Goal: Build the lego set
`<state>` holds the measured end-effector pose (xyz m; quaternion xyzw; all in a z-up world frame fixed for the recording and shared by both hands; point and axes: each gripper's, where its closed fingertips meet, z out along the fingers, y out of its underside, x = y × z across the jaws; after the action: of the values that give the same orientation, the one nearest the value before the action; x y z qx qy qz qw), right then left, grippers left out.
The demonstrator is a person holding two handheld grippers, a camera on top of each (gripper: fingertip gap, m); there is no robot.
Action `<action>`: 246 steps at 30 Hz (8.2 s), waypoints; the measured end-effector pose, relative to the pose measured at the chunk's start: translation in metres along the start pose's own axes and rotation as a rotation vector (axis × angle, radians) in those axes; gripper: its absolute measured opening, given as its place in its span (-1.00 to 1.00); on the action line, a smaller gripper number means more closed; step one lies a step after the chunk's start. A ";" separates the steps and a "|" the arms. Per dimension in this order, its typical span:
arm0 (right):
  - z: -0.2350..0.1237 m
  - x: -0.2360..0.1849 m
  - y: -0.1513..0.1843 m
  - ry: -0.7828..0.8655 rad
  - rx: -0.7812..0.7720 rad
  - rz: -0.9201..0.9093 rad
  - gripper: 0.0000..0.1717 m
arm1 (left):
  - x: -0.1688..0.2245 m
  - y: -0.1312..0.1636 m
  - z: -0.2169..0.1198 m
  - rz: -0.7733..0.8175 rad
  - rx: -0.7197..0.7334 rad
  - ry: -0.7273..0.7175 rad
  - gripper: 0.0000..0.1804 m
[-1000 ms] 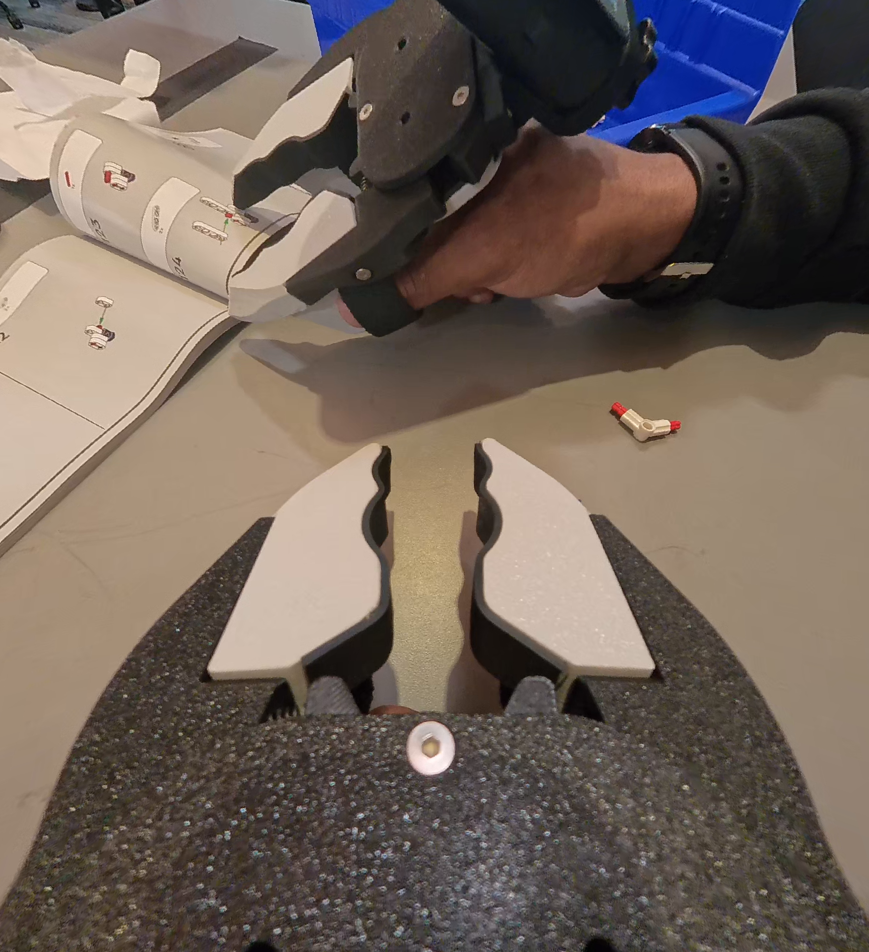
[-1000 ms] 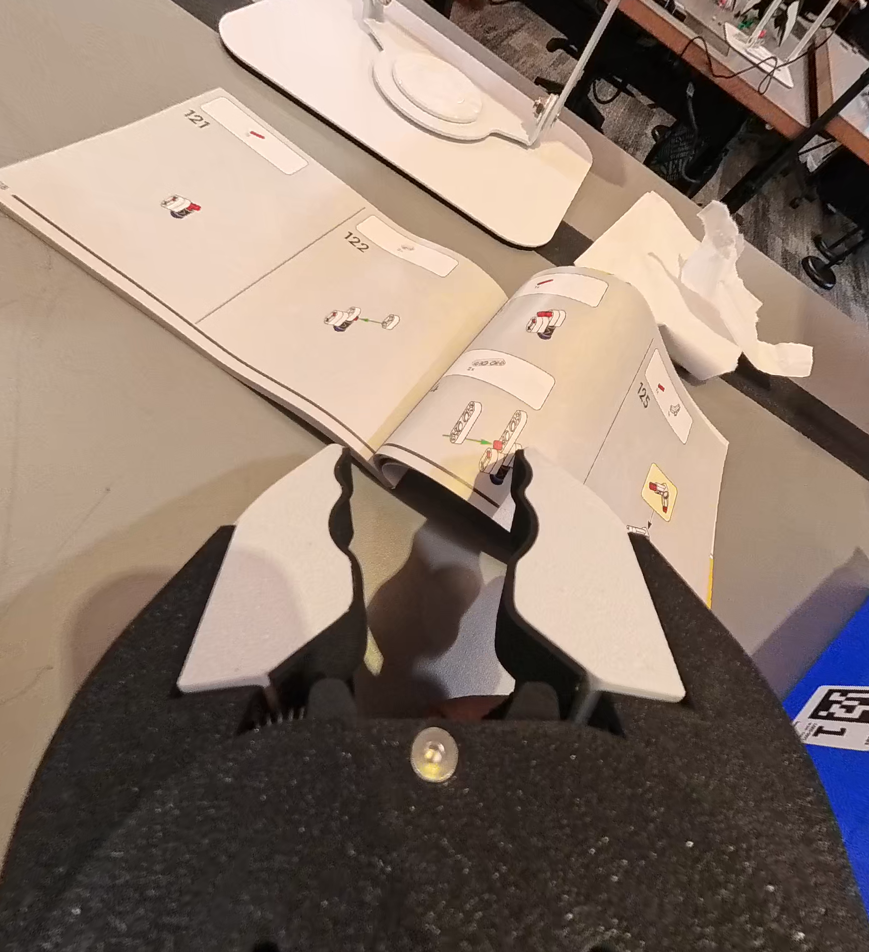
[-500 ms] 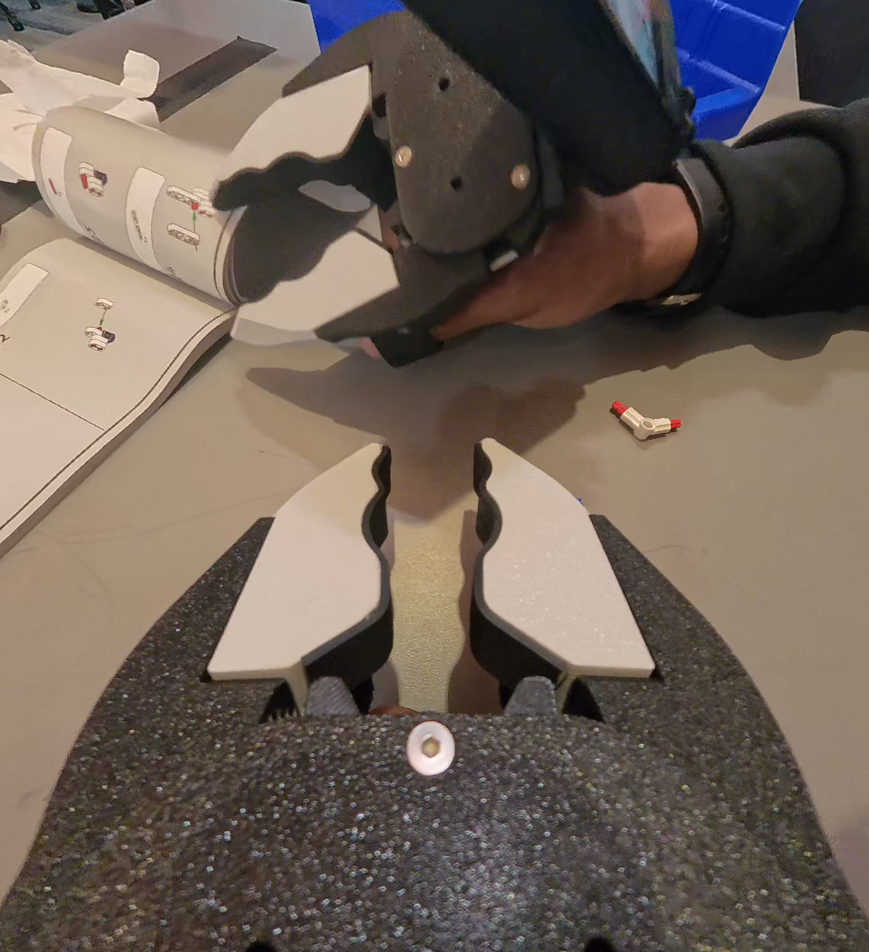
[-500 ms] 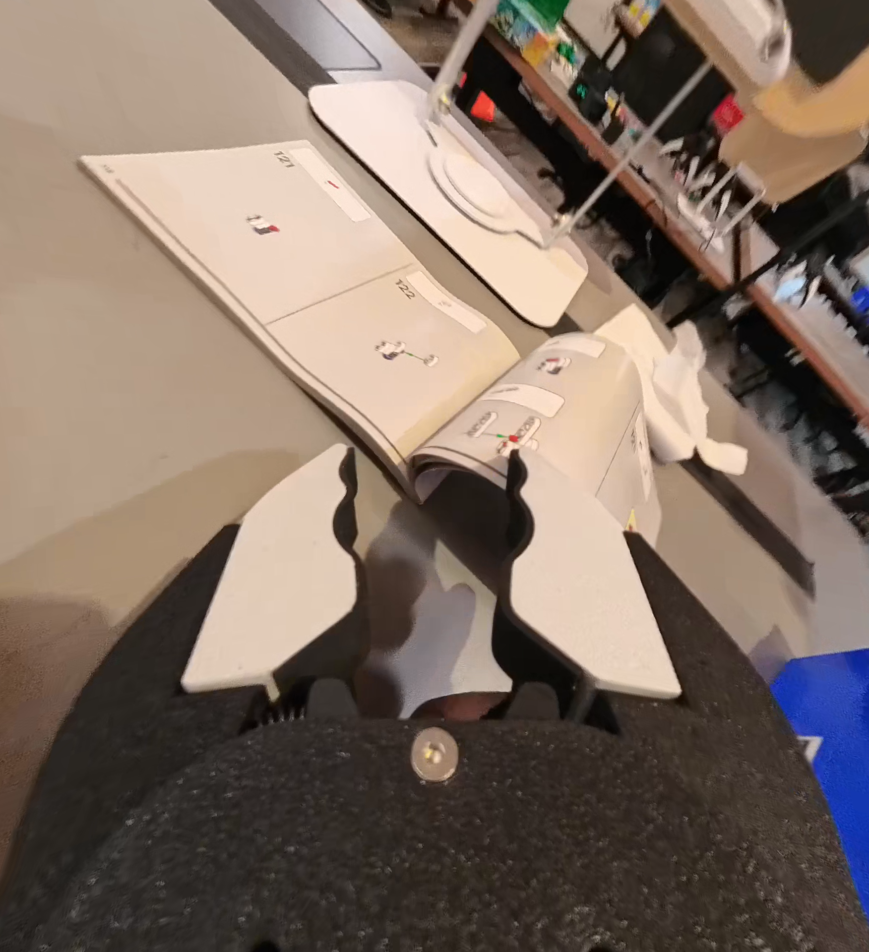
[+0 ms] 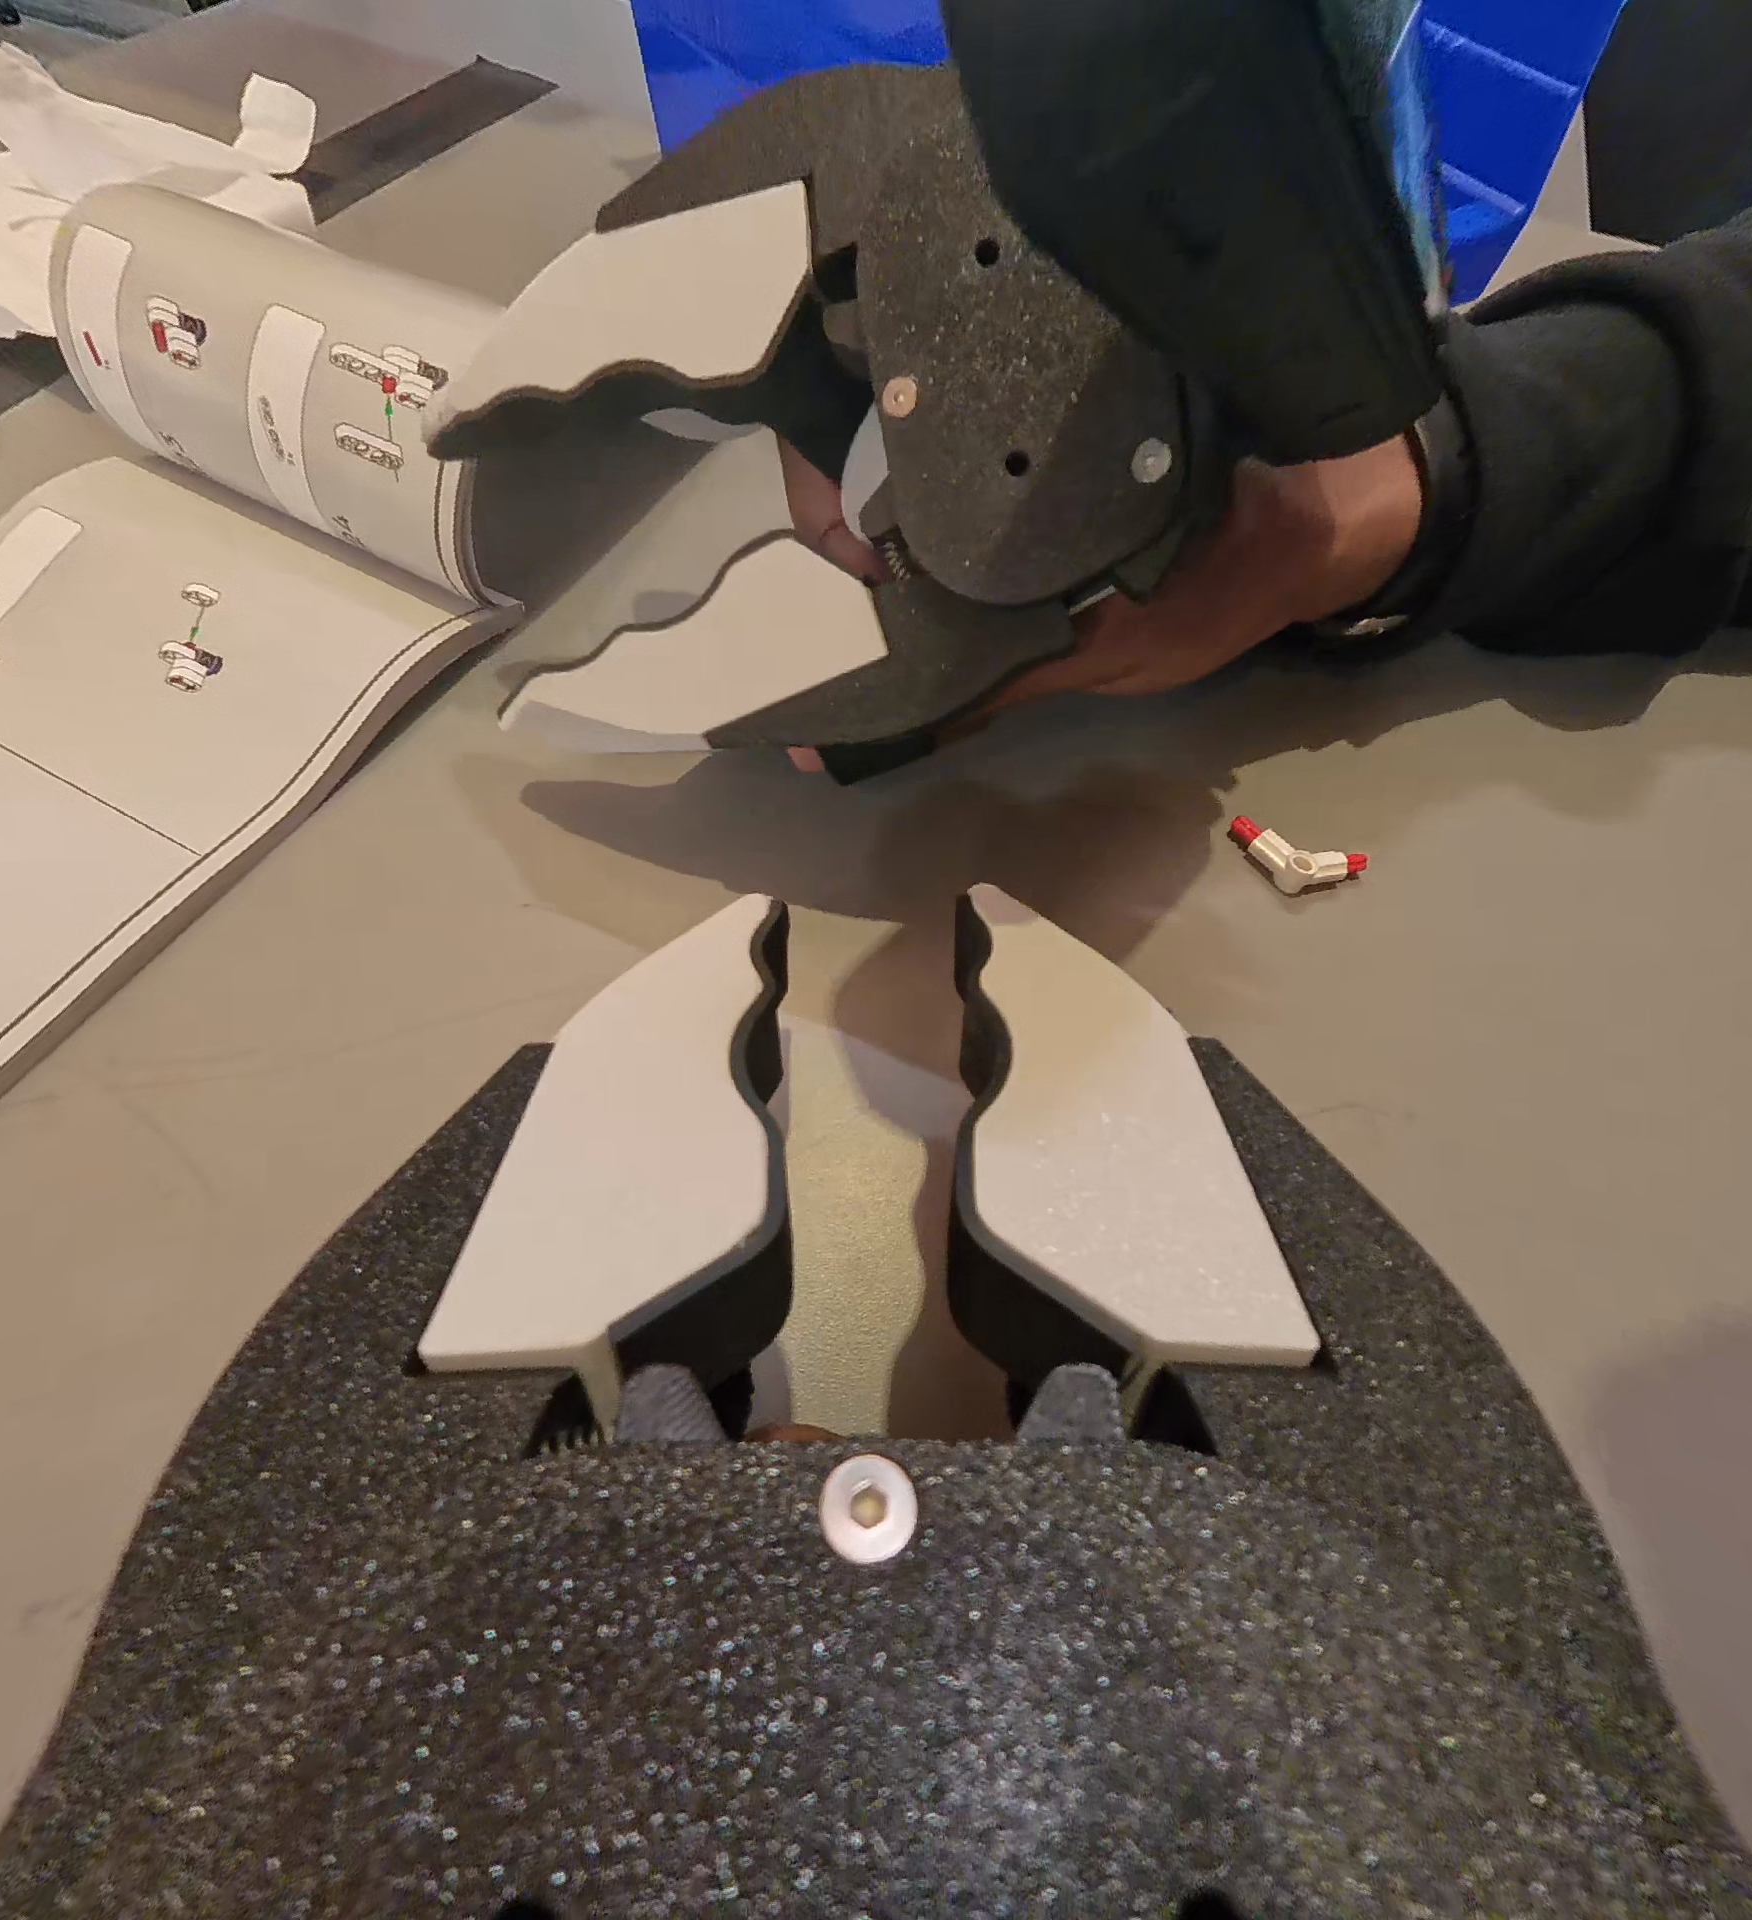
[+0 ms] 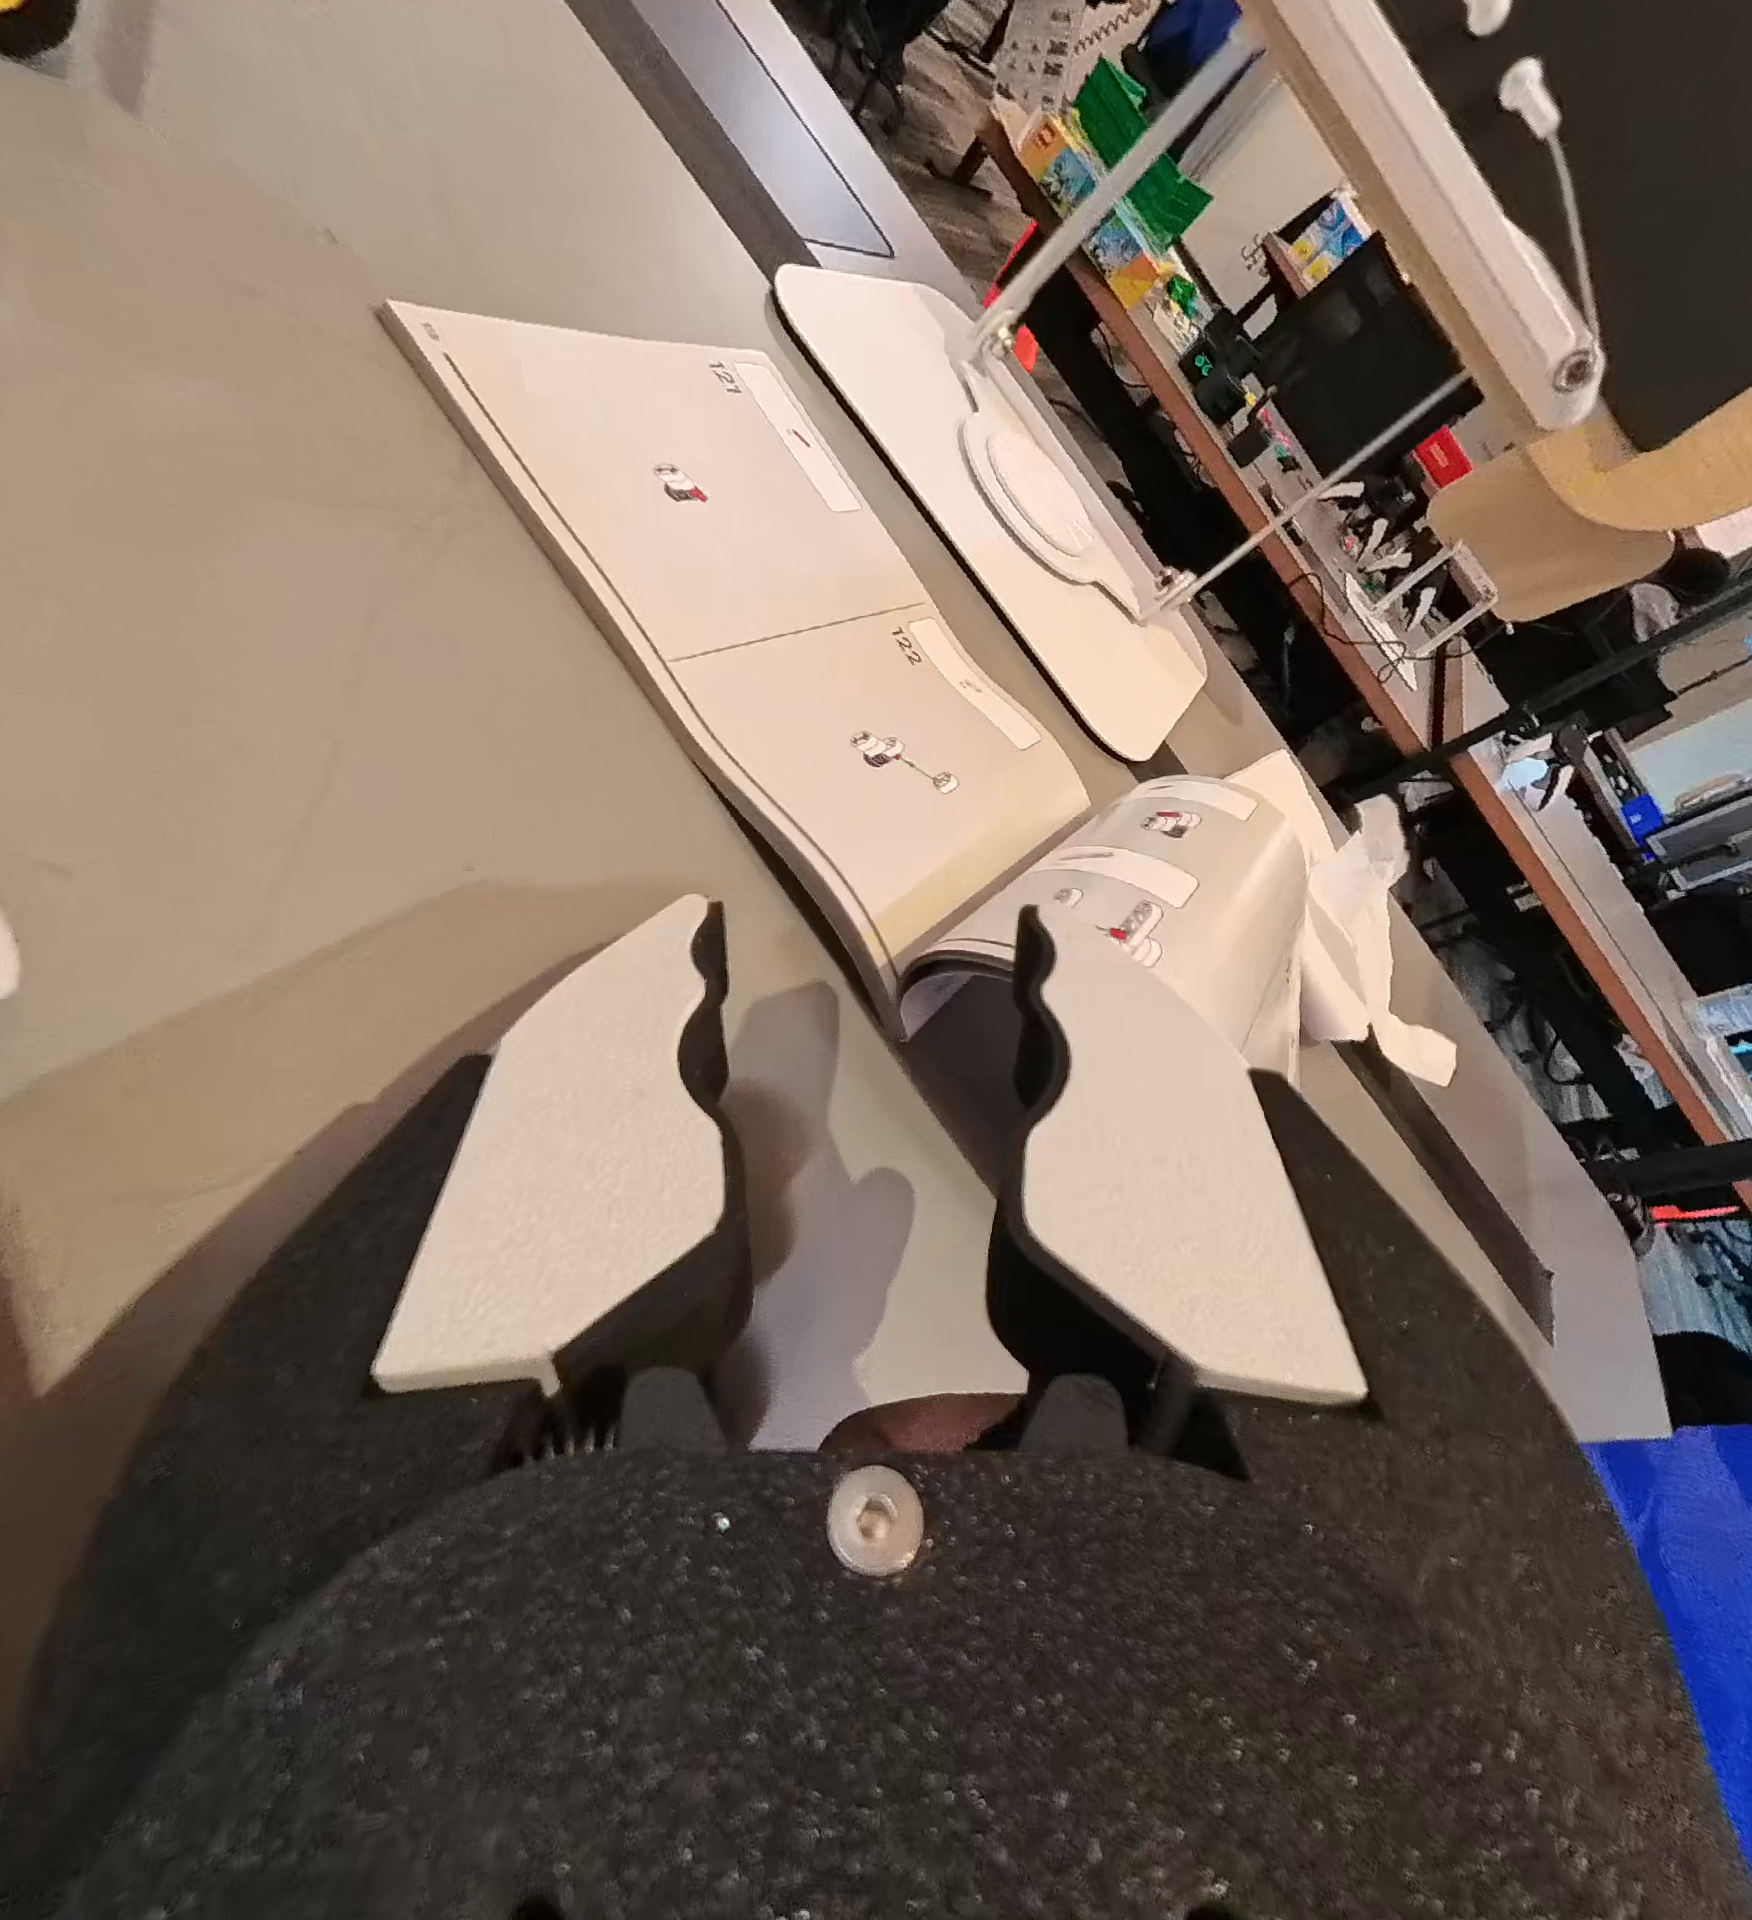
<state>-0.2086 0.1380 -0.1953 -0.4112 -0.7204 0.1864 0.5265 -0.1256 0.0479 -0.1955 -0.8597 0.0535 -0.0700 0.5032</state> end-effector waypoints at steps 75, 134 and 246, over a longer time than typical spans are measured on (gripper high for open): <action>-0.128 0.161 0.252 -0.578 -1.158 0.369 -0.91 | 0.008 0.009 0.006 0.143 -0.073 -0.054 -0.66; -0.142 0.167 0.263 -0.650 -1.297 0.225 -0.74 | 0.010 0.011 0.008 0.166 -0.093 -0.054 -0.67; -0.133 -0.055 -0.080 -1.337 0.336 0.696 -0.92 | 0.036 -0.045 -0.036 -0.320 0.334 0.521 -0.92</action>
<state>-0.1131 0.0258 -0.1223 -0.3285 -0.6764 0.6570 -0.0542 -0.0952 0.0326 -0.1363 -0.7161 0.0325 -0.3730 0.5891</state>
